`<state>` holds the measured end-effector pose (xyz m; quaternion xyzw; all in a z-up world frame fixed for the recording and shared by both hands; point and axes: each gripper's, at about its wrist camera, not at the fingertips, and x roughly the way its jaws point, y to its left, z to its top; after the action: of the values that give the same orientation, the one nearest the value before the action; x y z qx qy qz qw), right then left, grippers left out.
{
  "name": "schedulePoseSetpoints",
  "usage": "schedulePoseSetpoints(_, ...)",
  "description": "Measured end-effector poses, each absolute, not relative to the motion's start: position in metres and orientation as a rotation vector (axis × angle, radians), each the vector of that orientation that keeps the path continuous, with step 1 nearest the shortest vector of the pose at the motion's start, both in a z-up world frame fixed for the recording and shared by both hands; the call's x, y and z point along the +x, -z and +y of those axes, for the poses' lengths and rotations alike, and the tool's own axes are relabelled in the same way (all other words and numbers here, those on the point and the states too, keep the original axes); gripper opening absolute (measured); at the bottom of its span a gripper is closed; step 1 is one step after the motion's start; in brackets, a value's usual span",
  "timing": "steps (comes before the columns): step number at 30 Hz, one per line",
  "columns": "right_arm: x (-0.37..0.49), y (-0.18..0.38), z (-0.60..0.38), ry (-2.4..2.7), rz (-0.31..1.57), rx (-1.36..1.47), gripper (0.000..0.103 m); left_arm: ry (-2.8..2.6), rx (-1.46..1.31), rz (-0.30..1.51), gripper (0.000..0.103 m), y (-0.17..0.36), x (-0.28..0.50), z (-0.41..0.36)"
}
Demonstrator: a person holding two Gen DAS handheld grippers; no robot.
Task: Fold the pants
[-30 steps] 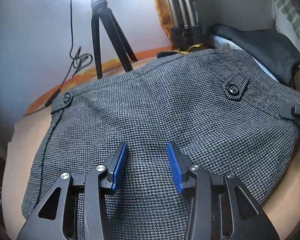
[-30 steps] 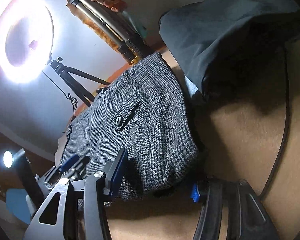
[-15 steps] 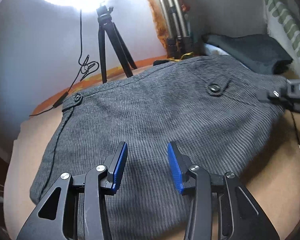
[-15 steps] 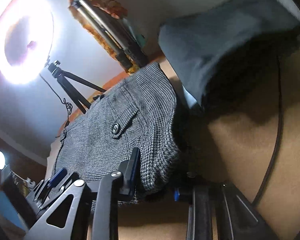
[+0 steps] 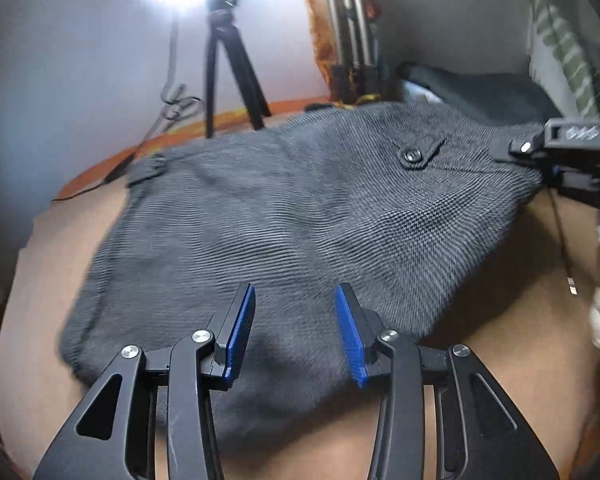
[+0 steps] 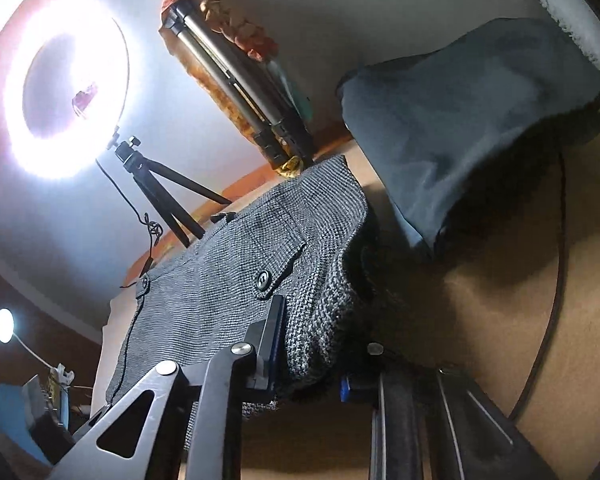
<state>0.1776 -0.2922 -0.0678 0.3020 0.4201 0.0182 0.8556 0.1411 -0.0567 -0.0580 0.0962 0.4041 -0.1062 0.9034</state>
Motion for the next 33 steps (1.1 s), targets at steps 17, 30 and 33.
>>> schedulePoseSetpoints(17, 0.192, 0.010, -0.233, -0.063, 0.834, 0.271, 0.018, 0.057, 0.008, 0.984, 0.042, 0.082, 0.112, 0.093)
schedulePoseSetpoints(30, 0.217, -0.030, -0.102, -0.200, 0.787, -0.117, 0.016, -0.017, -0.177, 0.843, 0.042, 0.041, 0.102, 0.148)
schedulePoseSetpoints(33, 0.216, -0.025, -0.059, -0.268, 0.787, -0.203, 0.016, -0.057, -0.218, 0.834, 0.042, 0.040, 0.101, 0.167)
